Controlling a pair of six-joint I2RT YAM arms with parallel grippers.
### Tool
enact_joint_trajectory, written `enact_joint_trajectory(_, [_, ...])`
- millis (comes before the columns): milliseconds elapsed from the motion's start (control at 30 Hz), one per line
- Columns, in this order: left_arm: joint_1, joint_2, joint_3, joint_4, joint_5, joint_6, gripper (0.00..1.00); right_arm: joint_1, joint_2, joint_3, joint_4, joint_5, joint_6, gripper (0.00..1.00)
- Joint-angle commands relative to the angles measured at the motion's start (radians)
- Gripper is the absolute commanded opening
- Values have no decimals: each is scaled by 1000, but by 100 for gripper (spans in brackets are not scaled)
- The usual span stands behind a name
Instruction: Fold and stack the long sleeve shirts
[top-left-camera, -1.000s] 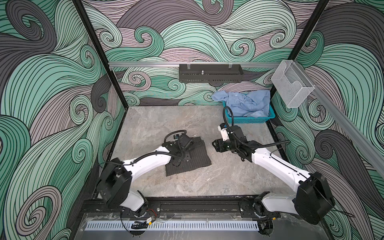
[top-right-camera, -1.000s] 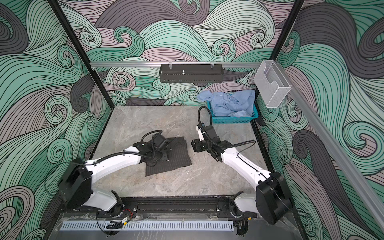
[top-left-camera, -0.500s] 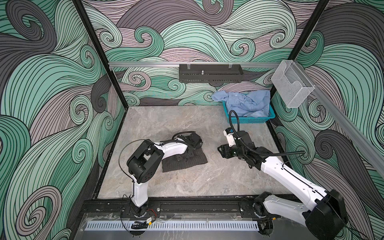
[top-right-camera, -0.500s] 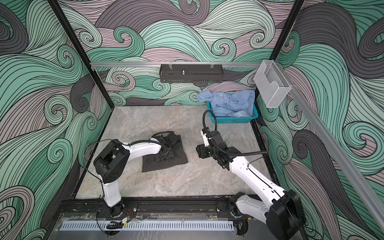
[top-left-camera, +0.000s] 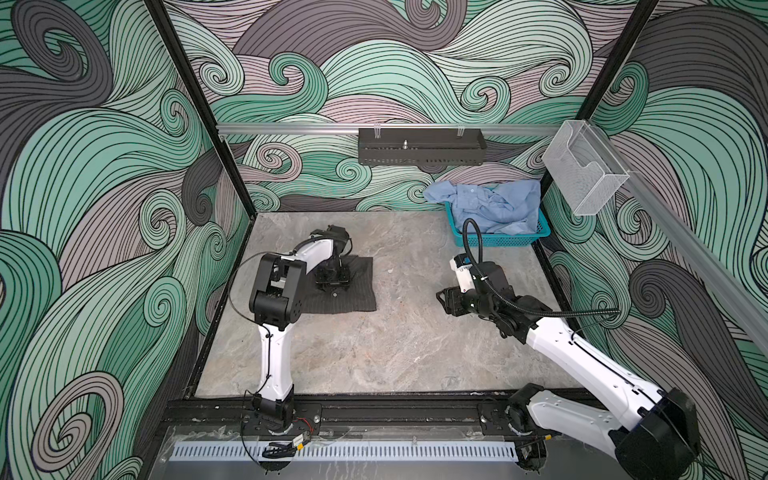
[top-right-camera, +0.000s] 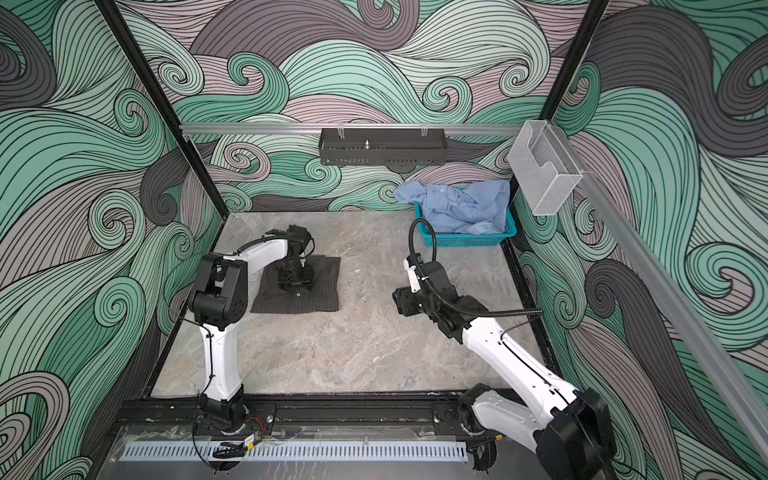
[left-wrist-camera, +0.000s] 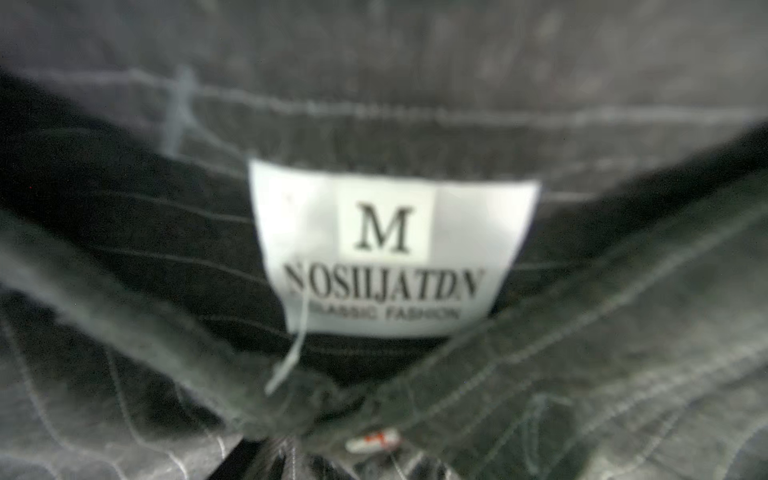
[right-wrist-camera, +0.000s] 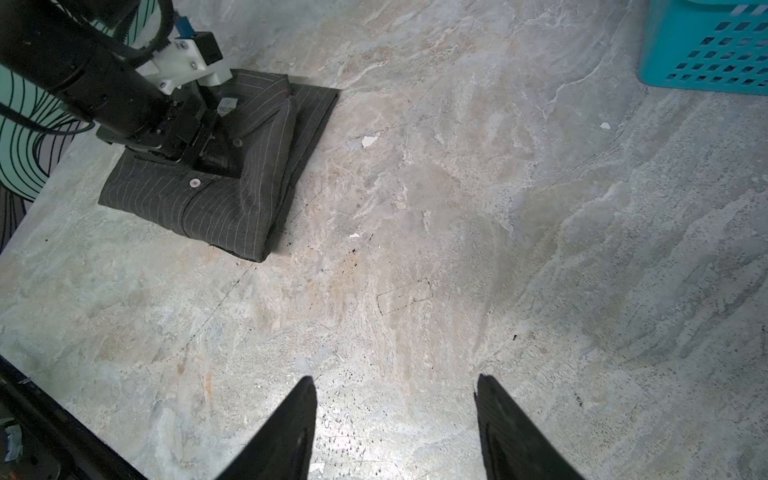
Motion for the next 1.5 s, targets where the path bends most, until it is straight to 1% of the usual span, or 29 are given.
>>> enact_joint_trajectory(0, [72,123,88,-114,-11,184,63,3,7,6,36,-1,15,62])
enact_joint_trajectory(33, [92,141,124,-127,-27,209,60,4,13,8,42,0,15,62])
enact_joint_trajectory(167, [161,192,292,-193,-83,282,61,2,55,21,71,-15,12,62])
enact_joint_trajectory(233, [196,211,340,-161,-74,299,61,3,81,25,85,-25,10,62])
enact_joint_trajectory(300, [231,270,445,-189,-64,288,62,3,107,31,96,-34,7,62])
enact_joint_trajectory(433, [254,411,677,-225,-156,329,62,1,157,49,113,-44,-9,62])
enact_joint_trajectory(533, [286,497,841,-187,-178,362,63,-5,201,68,130,-51,-18,62])
enact_joint_trajectory(567, [296,515,874,-159,-186,377,63,-8,218,79,132,-56,-21,62])
enact_joint_trajectory(667, [323,524,899,-41,-193,438,65,-17,260,101,135,-73,-25,62])
enact_joint_trajectory(767, [347,522,919,21,-165,452,65,-22,291,116,140,-83,-29,62])
enact_joint_trajectory(867, [349,498,905,64,-144,465,65,-24,304,125,141,-80,-30,62])
enact_joint_trajectory(933, [346,446,867,98,-107,464,65,-24,296,123,142,-70,-27,62])
enact_joint_trajectory(1000, [334,361,816,123,-74,459,66,-24,272,115,146,-51,-26,63])
enact_joint_trajectory(1067, [311,244,741,163,-96,442,67,-24,237,86,171,-12,-30,63])
enact_joint_trajectory(1100, [292,164,683,196,-128,437,68,-26,207,61,197,11,-35,63])
enact_joint_trajectory(1167, [261,-10,513,305,-178,425,70,-31,148,-2,269,49,-54,63])
enact_joint_trajectory(1200, [248,-121,398,382,-187,408,71,-34,117,-41,315,75,-74,64])
enact_joint_trajectory(1267, [236,-328,175,542,-148,372,73,-44,60,-104,385,119,-122,67])
enact_joint_trajectory(1333, [236,-546,-53,729,-91,322,76,-67,8,-142,410,163,-165,71])
enact_joint_trajectory(1433, [236,-811,-338,870,-81,243,81,-115,-58,-205,457,210,-223,75])
enact_joint_trajectory(1467, [236,-872,-413,902,-86,228,81,-131,-80,-230,483,221,-243,76])
